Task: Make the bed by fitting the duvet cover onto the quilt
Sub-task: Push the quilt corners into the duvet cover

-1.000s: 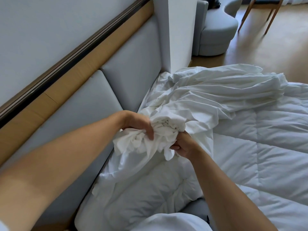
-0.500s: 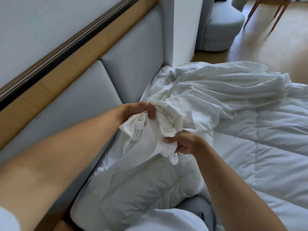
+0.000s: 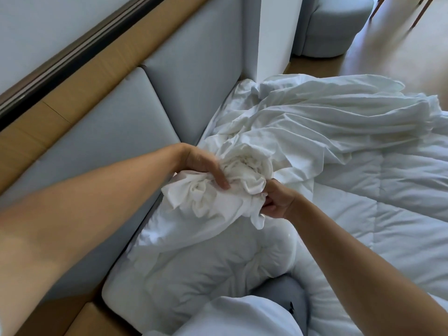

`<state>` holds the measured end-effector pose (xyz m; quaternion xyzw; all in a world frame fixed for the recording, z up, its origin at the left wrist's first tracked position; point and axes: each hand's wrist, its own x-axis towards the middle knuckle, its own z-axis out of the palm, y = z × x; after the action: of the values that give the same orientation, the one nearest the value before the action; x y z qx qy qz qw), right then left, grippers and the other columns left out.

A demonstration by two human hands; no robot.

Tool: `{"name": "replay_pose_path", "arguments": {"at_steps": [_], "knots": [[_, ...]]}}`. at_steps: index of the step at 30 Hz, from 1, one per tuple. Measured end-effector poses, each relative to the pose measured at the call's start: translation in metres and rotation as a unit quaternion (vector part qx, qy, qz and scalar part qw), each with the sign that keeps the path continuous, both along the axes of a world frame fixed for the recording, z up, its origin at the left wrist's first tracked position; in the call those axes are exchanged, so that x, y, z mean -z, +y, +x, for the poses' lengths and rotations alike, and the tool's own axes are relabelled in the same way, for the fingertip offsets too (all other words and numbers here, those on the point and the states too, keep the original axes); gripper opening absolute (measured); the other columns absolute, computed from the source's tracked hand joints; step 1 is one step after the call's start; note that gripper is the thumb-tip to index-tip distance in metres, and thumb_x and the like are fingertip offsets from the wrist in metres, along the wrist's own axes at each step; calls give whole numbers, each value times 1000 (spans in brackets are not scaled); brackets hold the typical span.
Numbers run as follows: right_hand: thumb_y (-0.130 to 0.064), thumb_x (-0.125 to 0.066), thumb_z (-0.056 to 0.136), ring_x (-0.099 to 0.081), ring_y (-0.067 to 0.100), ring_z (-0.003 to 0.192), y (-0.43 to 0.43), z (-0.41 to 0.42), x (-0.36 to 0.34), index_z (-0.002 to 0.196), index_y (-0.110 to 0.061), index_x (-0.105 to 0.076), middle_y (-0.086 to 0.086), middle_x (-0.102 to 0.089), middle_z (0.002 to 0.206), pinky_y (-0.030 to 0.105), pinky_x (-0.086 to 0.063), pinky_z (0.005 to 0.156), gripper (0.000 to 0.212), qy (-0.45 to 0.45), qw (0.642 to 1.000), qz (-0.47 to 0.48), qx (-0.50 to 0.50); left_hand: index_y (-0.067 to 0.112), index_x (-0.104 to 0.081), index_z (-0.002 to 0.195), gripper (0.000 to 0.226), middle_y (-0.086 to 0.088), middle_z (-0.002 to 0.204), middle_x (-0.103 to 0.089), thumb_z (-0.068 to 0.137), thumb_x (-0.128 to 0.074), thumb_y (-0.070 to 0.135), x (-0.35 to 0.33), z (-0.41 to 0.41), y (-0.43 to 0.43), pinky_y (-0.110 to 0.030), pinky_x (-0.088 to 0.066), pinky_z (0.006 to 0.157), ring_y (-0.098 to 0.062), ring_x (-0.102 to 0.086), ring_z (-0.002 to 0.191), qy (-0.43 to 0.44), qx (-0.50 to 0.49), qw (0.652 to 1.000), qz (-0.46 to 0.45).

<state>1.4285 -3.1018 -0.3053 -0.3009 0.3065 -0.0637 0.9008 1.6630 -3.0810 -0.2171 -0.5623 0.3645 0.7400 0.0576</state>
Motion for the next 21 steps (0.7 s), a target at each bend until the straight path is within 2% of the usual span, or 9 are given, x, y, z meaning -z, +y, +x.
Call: {"name": "replay_pose_path", "arguments": {"at_steps": [1, 3, 5, 8, 11, 13, 17, 19, 21], "knots": [[-7, -59, 64, -25, 1, 34, -2, 2, 0, 56, -18, -60, -8, -31, 45, 12, -18, 30, 14, 13, 1000, -13, 11, 17, -80, 101, 25, -14, 112, -75, 76, -84, 15, 2, -3, 2, -40, -60, 81, -30, -73, 100, 0, 7, 1000, -7], [-6, -52, 73, -24, 2, 36, -5, 7, 1, 61, -17, -59, -7, -32, 47, 14, -19, 31, 18, 37, 998, -38, 24, 12, -78, 104, 30, -16, 111, -75, 75, -84, 8, 8, -9, 8, -39, -61, 75, -33, -74, 99, -15, -20, 999, -48], [-4, -51, 77, -23, 4, 39, -7, 11, -1, 64, -17, -55, -6, -33, 50, 16, -19, 33, 19, 52, 997, -54, 26, 8, -75, 109, 37, -18, 113, -73, 74, -83, 2, 16, -12, 14, -42, -60, 80, -36, -72, 102, -8, -73, 994, -85], [-6, -55, 71, -24, 5, 41, -8, 14, -2, 55, -22, -60, -5, -37, 52, 17, -19, 35, 23, 70, 995, -69, -6, 11, -77, 102, 33, -18, 110, -74, 71, -74, 1, 24, -7, 19, -45, -59, 84, -37, -72, 99, 11, -157, 981, -117], [-8, -62, 73, -24, 5, 40, -5, 16, -1, 53, -24, -62, -6, -38, 51, 16, -20, 34, 26, 73, 993, -67, -56, 3, -69, 117, 48, -24, 114, -68, 69, -67, 6, 29, 1, 18, -52, -55, 93, -41, -66, 102, 16, -241, 962, -126], [-12, -67, 75, -23, 5, 39, -6, 18, 1, 55, -21, -64, -5, -35, 51, 16, -19, 33, 22, 78, 994, -36, -73, -3, -63, 123, 56, -27, 117, -65, 68, -65, 7, 31, 1, 18, -57, -50, 98, -42, -63, 103, 7, -254, 959, -126], [-16, -71, 69, -23, 6, 37, -12, 22, 5, 57, -17, -64, -3, -35, 50, 15, -16, 34, 14, 97, 990, -40, -98, -2, -65, 120, 54, -28, 117, -66, 67, -66, 6, 42, 2, 24, -61, -47, 104, -46, -63, 108, -23, -266, 954, -135], [-15, -67, 69, -23, 7, 38, -15, 27, 9, 61, -15, -62, -2, -35, 51, 14, -17, 34, 10, 93, 990, -49, -94, 0, -68, 117, 51, -24, 118, -69, 67, -69, 8, 46, 6, 27, -57, -51, 101, -45, -65, 112, -46, -261, 952, -156], [-13, -61, 70, -25, 7, 37, -17, 32, 11, 57, -17, -63, -3, -37, 50, 15, -19, 33, 13, 89, 989, -69, -95, 4, -71, 112, 45, -18, 115, -72, 68, -72, 12, 44, 9, 28, -51, -55, 98, -40, -68, 109, -64, -247, 951, -177]]}}
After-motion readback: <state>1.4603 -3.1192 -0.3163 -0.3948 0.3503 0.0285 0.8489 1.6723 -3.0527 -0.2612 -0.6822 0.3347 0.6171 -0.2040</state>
